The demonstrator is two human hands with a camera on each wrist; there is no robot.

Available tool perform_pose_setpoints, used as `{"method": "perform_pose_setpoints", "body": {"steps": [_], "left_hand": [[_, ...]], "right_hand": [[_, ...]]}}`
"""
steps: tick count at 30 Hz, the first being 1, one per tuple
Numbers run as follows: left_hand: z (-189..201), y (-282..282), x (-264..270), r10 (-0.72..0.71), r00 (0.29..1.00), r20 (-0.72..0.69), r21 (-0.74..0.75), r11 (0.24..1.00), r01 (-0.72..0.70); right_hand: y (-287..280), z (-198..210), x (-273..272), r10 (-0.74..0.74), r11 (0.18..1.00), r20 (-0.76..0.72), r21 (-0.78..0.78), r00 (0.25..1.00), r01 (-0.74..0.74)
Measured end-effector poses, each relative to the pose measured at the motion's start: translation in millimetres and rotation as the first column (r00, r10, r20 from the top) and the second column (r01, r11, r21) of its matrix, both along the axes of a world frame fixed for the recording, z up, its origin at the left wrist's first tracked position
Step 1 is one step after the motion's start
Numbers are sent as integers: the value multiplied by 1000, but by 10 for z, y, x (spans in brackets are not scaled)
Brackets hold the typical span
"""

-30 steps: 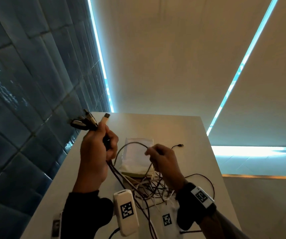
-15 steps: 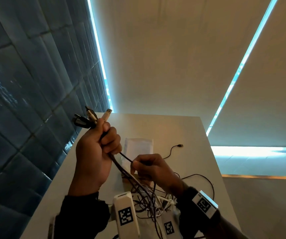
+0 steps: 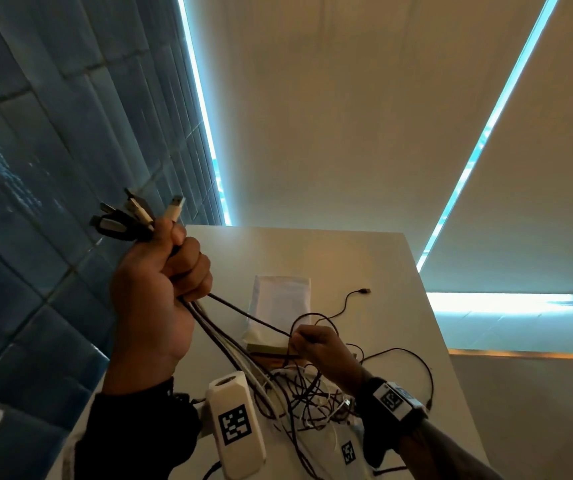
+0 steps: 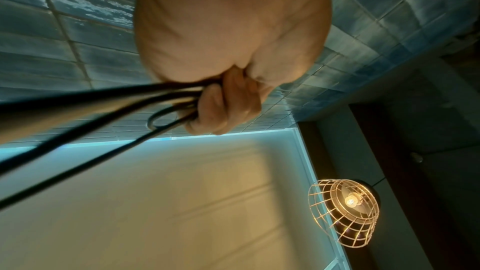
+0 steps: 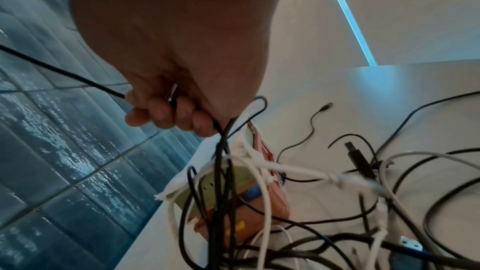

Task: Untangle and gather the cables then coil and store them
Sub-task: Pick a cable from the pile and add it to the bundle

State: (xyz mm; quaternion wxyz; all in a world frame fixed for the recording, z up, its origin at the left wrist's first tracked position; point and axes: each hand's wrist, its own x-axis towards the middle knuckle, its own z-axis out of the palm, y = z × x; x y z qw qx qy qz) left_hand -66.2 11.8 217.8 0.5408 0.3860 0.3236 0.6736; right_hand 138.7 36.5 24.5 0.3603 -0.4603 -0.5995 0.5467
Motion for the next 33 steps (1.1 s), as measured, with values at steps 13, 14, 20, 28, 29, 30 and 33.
{"method": "perform_pose_setpoints", "body": {"steps": [13,14,20,28,29,30,33], "left_hand": [[-303,129,123,105,977,-183,-225,963,-146],[-310,124,152,104,974,-203,-239,959,-153],[-324,85,244,23,965,-260,-343,932,-115],[-300,69,226,-41,994,100,-300,951,70],[-284,71,214,-38,991,131,-288,955,75],[-274,77,207,-37,989,145,-279,957,77],[-266,96,201,-52,989,140,-239,967,84]], "right_hand": [[66,813,-159,-195,980,-257,-12,946,199],[58,889,-182,-188,981,-306,-10,933,194],[21,1154,-259,-72,988,-487,87,870,130],[-84,1058,-249,204,971,-365,196,908,-139],[-92,998,-231,208,972,-337,177,918,-155],[-100,936,-213,213,973,-310,151,927,-173],[-127,770,-169,224,975,-259,62,940,-215]]}}
